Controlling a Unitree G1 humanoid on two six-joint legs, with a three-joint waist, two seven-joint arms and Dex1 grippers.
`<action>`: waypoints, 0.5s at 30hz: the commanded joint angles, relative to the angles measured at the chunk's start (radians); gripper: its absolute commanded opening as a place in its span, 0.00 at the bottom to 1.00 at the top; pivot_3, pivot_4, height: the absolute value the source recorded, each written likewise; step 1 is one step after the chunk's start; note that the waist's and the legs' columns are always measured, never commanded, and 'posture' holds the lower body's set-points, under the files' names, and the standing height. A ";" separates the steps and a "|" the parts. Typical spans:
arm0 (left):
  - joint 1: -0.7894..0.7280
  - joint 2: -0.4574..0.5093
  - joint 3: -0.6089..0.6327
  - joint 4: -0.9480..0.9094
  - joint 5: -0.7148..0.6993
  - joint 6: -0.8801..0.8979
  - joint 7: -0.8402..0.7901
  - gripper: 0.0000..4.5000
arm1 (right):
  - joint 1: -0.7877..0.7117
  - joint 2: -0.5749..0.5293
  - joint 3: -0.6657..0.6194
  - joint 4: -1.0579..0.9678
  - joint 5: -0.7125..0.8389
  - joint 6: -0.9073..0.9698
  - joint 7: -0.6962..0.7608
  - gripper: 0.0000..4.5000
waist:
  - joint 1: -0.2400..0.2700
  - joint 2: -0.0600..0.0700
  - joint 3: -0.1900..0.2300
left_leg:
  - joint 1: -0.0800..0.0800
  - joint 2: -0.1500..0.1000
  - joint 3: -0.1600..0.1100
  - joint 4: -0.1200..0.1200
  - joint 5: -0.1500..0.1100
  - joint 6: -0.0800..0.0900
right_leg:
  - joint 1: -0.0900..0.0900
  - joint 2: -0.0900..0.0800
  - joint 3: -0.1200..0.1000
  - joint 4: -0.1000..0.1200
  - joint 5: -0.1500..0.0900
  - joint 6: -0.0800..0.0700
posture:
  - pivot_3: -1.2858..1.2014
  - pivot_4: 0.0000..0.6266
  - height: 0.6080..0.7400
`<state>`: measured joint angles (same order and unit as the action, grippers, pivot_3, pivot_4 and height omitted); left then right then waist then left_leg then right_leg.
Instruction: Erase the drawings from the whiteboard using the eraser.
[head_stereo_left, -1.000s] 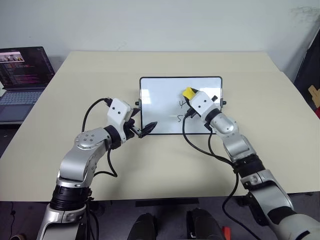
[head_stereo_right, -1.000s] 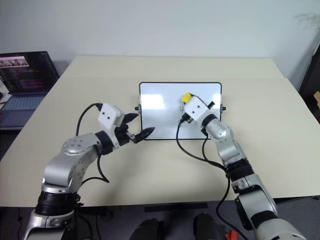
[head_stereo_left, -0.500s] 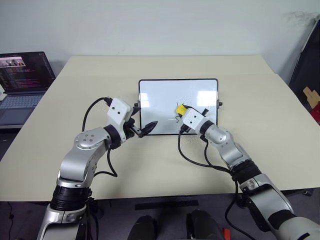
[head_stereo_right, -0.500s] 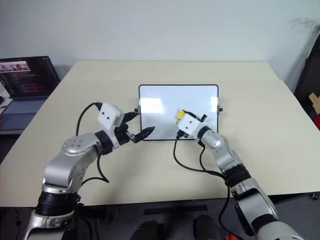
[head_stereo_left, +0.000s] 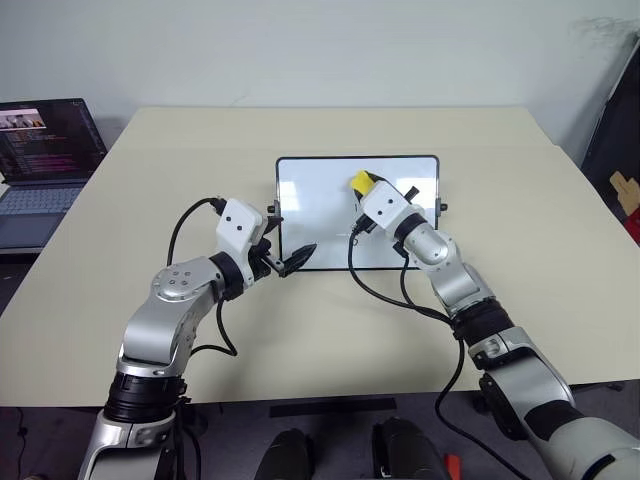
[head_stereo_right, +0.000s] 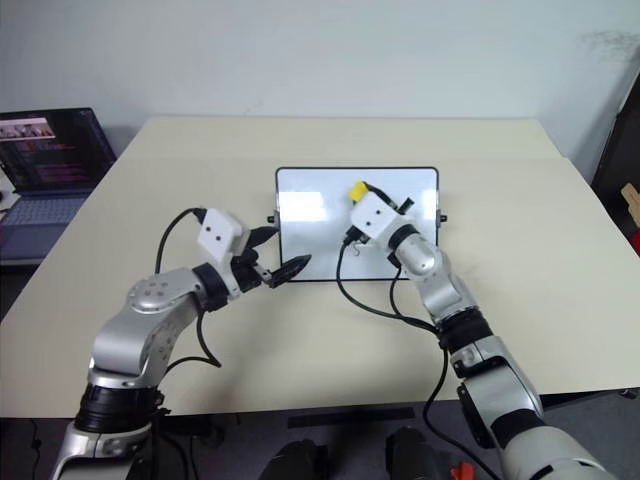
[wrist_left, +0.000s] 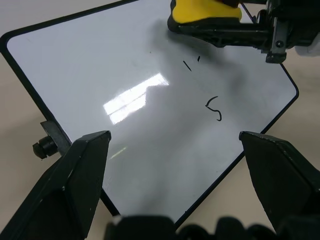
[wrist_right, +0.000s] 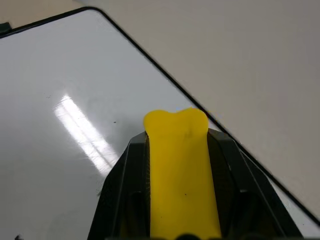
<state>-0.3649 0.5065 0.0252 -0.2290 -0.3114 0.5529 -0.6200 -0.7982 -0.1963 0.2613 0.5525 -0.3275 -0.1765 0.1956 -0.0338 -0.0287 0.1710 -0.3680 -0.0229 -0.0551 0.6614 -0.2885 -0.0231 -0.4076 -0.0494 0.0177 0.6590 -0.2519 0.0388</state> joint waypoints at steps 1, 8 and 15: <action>-0.003 -0.003 0.005 -0.030 -0.001 -0.022 0.005 1.00 | 0.008 0.008 0.029 0.005 -0.016 0.012 0.027 0.27 | 0.000 0.000 0.000 | 0.000 0.000 0.000 0.000 0.000 0.000 | 0.000 0.000 0.000 0.000 0.000 0.000 | 0.52 0.24 1.00; -0.003 -0.002 0.008 -0.040 -0.005 -0.016 0.007 1.00 | 0.078 -0.007 0.028 0.046 0.003 0.115 0.081 0.27 | 0.001 0.000 -0.001 | 0.004 0.000 0.000 0.001 0.000 0.001 | 0.003 0.000 0.000 0.002 0.000 0.000 | 0.52 0.24 1.00; -0.005 -0.003 0.006 -0.039 -0.007 -0.015 0.005 1.00 | 0.133 -0.001 -0.017 -0.034 0.081 0.227 0.150 0.27 | 0.001 0.000 -0.001 | 0.006 -0.001 -0.001 0.003 0.001 0.001 | 0.005 0.001 -0.001 0.006 0.001 0.000 | 0.52 0.24 1.00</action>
<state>-0.3641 0.5056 0.0252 -0.2316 -0.3121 0.5533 -0.6194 -0.7031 -0.1874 0.2596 0.4894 -0.2599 -0.0328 0.3196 -0.0326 -0.0291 0.1700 -0.3620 -0.0236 -0.0564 0.6646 -0.2876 -0.0218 -0.4019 -0.0479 0.0171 0.6646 -0.2513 0.0387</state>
